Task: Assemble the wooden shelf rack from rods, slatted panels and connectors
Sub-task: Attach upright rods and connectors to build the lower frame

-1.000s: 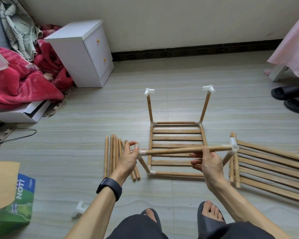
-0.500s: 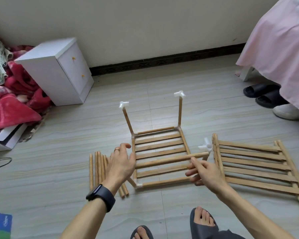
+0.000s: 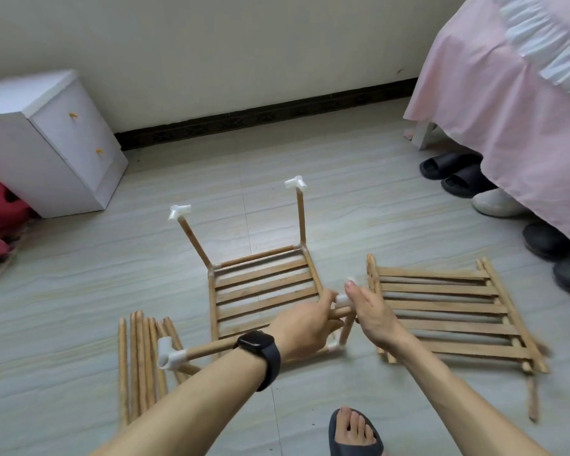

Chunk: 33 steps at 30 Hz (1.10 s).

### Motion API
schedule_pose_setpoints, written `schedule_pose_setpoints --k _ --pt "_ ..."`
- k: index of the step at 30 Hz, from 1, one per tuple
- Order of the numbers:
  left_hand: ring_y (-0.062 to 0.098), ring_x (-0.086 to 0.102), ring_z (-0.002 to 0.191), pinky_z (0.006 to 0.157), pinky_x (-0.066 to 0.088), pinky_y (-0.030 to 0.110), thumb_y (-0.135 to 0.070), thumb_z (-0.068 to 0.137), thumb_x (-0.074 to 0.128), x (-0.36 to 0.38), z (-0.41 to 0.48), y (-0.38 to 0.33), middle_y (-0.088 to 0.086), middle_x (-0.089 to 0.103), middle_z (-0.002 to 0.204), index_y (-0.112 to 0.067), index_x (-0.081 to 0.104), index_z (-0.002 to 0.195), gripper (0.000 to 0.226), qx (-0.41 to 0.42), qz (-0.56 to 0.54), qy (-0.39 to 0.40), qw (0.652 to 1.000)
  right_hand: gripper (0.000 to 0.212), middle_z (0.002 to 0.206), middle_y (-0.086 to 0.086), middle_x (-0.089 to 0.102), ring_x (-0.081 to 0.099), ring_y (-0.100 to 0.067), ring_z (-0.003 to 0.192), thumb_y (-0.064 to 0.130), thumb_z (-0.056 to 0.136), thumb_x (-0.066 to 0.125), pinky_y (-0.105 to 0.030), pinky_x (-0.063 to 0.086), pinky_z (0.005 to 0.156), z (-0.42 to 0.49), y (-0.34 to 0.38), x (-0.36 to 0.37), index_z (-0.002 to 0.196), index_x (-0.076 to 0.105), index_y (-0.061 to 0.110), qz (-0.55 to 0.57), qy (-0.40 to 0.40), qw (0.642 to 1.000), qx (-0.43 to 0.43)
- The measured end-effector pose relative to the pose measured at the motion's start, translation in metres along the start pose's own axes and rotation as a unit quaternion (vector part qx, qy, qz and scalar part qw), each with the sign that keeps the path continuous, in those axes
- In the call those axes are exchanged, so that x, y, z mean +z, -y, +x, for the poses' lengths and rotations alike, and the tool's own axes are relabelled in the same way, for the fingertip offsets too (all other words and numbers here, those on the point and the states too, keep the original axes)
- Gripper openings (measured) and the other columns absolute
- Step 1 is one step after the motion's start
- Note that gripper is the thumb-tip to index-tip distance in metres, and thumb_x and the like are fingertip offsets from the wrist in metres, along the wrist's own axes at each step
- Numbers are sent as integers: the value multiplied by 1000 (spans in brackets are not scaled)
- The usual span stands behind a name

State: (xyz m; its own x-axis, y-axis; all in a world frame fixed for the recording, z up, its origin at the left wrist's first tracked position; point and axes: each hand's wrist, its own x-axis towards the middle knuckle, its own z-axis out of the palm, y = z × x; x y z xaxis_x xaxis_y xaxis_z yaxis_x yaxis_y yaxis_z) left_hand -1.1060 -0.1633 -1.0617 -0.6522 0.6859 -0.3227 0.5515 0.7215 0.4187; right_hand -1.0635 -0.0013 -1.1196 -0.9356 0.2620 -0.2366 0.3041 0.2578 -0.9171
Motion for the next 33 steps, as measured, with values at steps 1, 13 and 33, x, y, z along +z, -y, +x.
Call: schedule_pose_setpoints --k 1,13,33 --pt "30 64 92 79 53 48 -35 105 49 2 -1 2 11 70 109 -20 30 141 43 9 -5 1 1000 53 73 10 65 60 2 71 60 103 36 -16 43 69 -2 -4 0 80 62 20 -11 -13 1000 -13" --pt "21 57 84 70 40 34 -45 105 46 -4 0 19 1 71 105 -32 37 143 42 33 -1 -14 999 51 56 19 54 51 3 58 62 102 36 -30 39 70 5 -9 3 73 52 23 44 -6 999 -29" --pt "22 61 84 78 53 41 -41 105 47 0 1 31 -1 66 98 -38 41 138 34 33 -18 27 999 71 70 6 59 57 5 61 81 79 27 -17 41 59 -6 -10 0 78 56 16 -8 -10 1000 -28"
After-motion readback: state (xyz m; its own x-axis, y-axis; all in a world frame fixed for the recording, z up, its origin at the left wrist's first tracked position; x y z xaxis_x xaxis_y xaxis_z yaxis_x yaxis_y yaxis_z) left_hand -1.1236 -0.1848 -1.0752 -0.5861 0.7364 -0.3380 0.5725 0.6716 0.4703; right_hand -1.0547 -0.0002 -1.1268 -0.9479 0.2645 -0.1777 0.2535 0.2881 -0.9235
